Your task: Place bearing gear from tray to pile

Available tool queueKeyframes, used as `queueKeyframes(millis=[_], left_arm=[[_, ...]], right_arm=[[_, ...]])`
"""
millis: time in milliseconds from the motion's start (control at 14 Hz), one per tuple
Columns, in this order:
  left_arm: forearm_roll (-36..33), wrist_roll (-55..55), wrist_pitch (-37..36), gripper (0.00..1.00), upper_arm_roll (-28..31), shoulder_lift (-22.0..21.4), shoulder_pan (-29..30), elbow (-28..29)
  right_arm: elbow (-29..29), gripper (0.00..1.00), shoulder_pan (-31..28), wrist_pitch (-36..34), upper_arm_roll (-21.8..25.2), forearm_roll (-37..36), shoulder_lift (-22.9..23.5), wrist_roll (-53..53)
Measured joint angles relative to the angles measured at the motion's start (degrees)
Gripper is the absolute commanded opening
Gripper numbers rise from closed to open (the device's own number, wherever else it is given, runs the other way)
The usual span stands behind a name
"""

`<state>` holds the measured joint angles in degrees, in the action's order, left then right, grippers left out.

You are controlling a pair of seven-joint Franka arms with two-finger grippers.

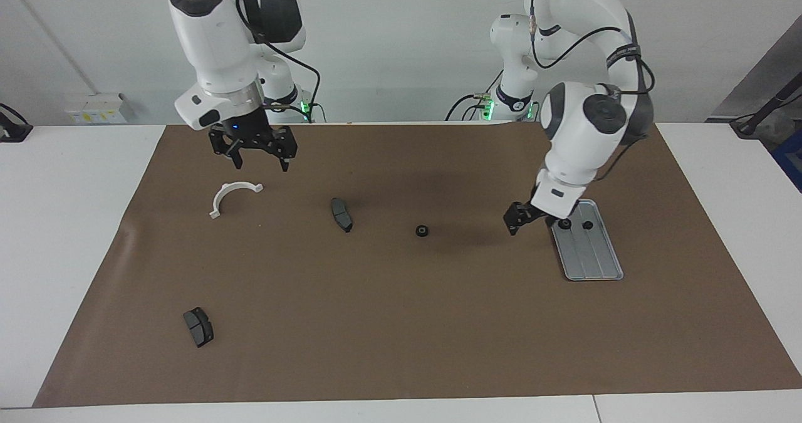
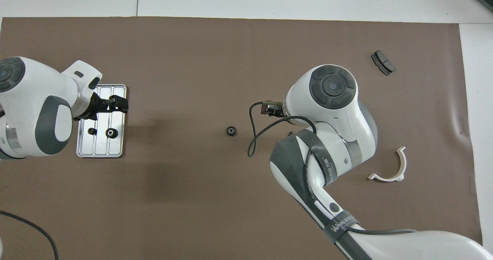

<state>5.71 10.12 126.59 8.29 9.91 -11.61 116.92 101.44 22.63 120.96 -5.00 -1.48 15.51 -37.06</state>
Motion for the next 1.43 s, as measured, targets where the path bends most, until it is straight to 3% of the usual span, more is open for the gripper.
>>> queueKeyframes(millis=[214, 714, 1286, 1429], left_arm=[[0.0, 0.0, 2.3, 0.88, 0.0, -2.5, 1.9, 5.6], [0.0, 0.5, 7.5, 0.76, -0.2, -4.0, 2.2, 11.3], [0.0, 0.7, 11.1, 0.58, -0.3, -4.0, 2.2, 13.9], [0.0, 0.8, 11.3, 0.55, -0.3, -3.9, 2.2, 13.9]], right_arm=[[-2.0, 1.00, 3.3, 2.5, 0.0, 0.0, 3.8, -3.5], [-10.6, 1.00, 10.1, 7.3, 0.1, -5.1, 17.5, -12.3], [-9.4, 1.00, 11.8, 9.7, 0.1, -5.1, 18.8, -12.3], [-9.1, 0.92, 12.1, 9.7, 0.1, -5.1, 18.8, -12.3]])
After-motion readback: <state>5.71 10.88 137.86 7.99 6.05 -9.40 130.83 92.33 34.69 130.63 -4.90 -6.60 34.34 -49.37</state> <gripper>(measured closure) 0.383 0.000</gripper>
